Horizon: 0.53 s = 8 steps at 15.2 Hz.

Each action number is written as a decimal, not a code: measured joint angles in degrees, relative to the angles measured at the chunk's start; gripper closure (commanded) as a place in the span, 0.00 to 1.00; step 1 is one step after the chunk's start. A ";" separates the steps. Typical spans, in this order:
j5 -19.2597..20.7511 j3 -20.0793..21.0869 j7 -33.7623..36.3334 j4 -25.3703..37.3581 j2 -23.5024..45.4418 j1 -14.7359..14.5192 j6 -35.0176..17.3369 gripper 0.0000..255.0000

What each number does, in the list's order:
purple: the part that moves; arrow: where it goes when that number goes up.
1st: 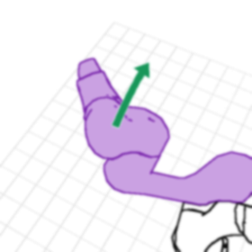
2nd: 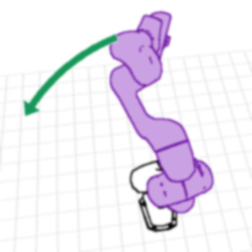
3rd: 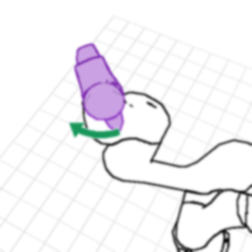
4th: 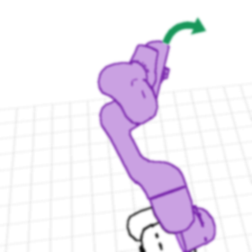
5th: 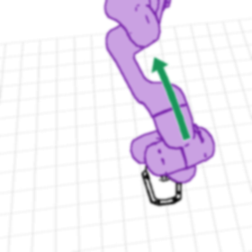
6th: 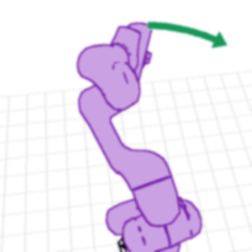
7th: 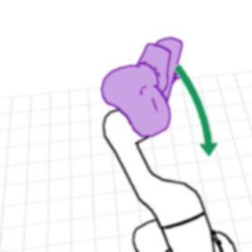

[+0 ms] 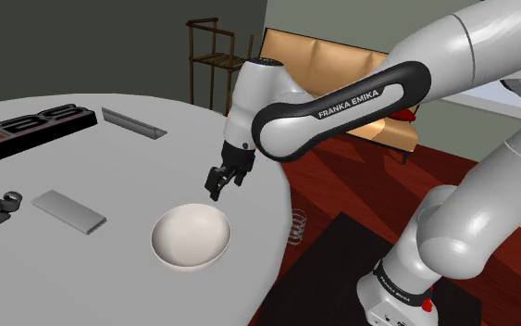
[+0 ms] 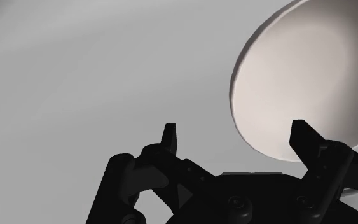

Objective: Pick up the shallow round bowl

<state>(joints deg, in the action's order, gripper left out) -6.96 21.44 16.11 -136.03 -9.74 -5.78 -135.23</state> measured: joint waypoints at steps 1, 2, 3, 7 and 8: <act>0.77 0.62 1.15 0.45 1.77 -0.08 -1.02 0.00; 1.34 1.05 1.99 0.61 3.05 -0.17 -1.98 0.00; 1.78 1.33 2.59 0.68 4.00 -0.23 -2.76 0.00; 2.81 1.67 3.50 -0.45 6.22 -0.23 -5.95 0.00; 3.20 1.67 3.66 -0.66 7.00 -0.15 -6.90 0.00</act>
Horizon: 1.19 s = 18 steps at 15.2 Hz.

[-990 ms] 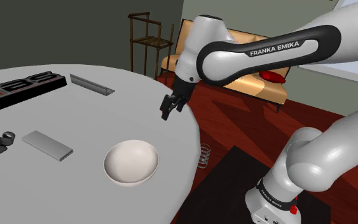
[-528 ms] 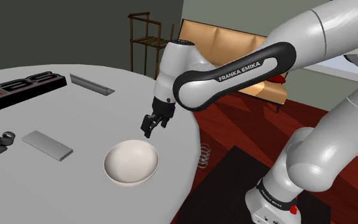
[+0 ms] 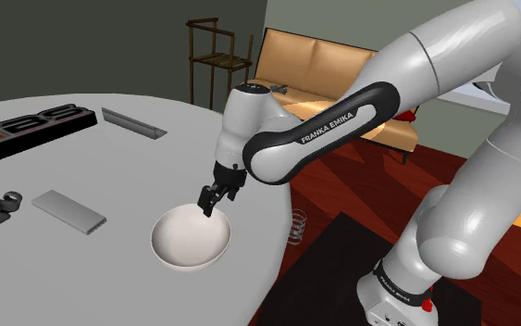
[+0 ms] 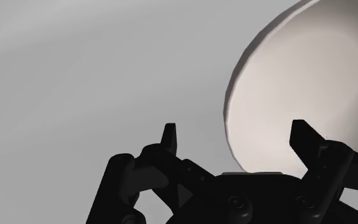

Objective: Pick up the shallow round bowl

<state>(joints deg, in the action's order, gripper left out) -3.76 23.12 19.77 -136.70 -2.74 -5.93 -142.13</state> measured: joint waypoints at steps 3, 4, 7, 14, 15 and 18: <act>0.50 0.04 0.33 -0.28 0.93 0.03 -1.17 1.00; 0.55 0.04 0.35 -0.28 1.02 0.04 -1.26 1.00; 0.59 0.04 0.38 -0.29 1.07 0.05 -1.34 1.00; 0.21 0.01 0.12 0.08 0.39 0.03 -0.33 1.00; -0.03 -0.05 -0.12 0.30 -0.05 0.06 0.31 1.00; -0.88 -0.13 -0.59 1.02 -1.82 -0.04 2.70 1.00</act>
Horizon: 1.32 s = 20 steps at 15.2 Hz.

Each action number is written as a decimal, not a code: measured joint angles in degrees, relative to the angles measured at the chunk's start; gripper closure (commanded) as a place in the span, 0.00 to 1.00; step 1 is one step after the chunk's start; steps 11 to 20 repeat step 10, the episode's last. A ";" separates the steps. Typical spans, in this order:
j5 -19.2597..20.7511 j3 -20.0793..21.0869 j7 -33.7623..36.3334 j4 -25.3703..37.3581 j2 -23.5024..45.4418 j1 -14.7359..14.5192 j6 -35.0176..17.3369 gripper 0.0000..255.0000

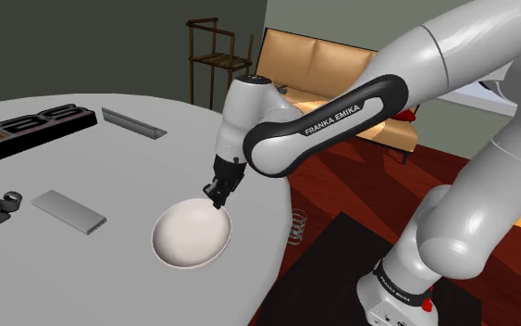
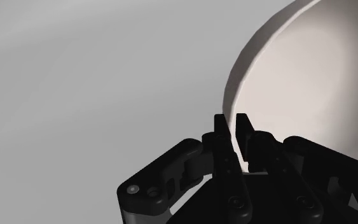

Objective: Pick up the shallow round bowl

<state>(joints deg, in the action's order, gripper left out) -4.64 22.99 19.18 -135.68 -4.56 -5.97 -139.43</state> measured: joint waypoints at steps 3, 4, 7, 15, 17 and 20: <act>-0.56 -0.15 -0.36 1.23 -1.37 -0.04 2.52 1.00; -0.73 -0.23 -0.52 1.59 -1.79 -0.03 3.29 1.00; -1.35 -0.50 -1.01 2.62 -3.35 -0.05 5.81 1.00; -1.63 -0.65 -1.17 3.73 -4.27 -0.07 7.81 1.00; -1.63 -0.65 -1.17 3.73 -4.27 -0.07 7.81 1.00; -1.63 -0.65 -1.17 3.73 -4.27 -0.07 7.81 1.00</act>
